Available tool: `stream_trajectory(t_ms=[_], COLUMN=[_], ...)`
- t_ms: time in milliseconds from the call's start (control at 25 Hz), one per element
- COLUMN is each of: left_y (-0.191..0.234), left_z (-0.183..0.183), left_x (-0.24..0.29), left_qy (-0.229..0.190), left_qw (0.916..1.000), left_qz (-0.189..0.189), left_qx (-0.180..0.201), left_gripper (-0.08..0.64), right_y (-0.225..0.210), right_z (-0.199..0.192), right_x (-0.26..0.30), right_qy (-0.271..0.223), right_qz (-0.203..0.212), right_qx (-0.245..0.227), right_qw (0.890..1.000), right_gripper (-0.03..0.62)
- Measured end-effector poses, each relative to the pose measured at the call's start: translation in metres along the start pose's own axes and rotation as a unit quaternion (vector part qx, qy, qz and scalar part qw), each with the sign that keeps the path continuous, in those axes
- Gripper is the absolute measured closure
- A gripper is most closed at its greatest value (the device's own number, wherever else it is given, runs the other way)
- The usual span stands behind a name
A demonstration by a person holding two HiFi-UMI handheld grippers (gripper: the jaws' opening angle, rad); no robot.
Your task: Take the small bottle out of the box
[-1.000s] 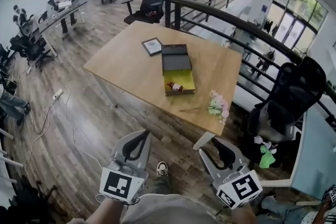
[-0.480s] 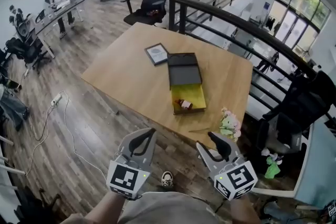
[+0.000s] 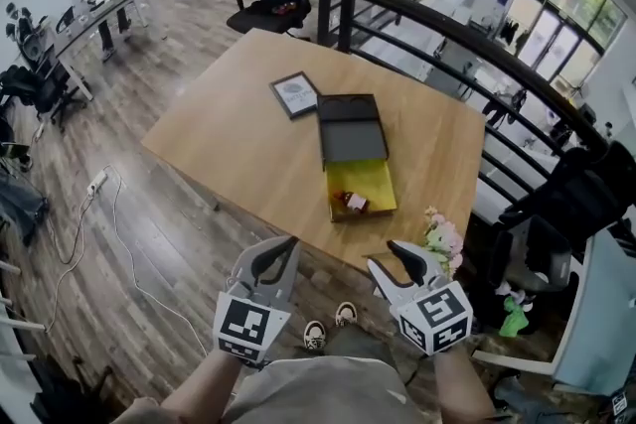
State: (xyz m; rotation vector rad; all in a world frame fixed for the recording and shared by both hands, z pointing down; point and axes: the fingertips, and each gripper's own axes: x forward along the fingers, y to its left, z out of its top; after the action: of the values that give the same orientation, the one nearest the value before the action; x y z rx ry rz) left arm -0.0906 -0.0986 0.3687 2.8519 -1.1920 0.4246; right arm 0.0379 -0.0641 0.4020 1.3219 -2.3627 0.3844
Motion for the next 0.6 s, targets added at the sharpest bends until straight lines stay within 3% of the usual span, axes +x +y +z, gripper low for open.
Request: stream_trajectory(t_ms=[600], left_y=[0.029], left_z=[-0.038], left_x=[0.102], left_qy=[0.075], left_qw=[0.9967], left_qz=[-0.003], left_qx=[-0.029], left_gripper=[0.558], right_y=[-0.074], right_z=[-0.035], right_x=[0.097], right_qy=[0.098], right_qz=[0.044], right_qx=[0.011], right_qw=[0.994], right_gripper=[0.439])
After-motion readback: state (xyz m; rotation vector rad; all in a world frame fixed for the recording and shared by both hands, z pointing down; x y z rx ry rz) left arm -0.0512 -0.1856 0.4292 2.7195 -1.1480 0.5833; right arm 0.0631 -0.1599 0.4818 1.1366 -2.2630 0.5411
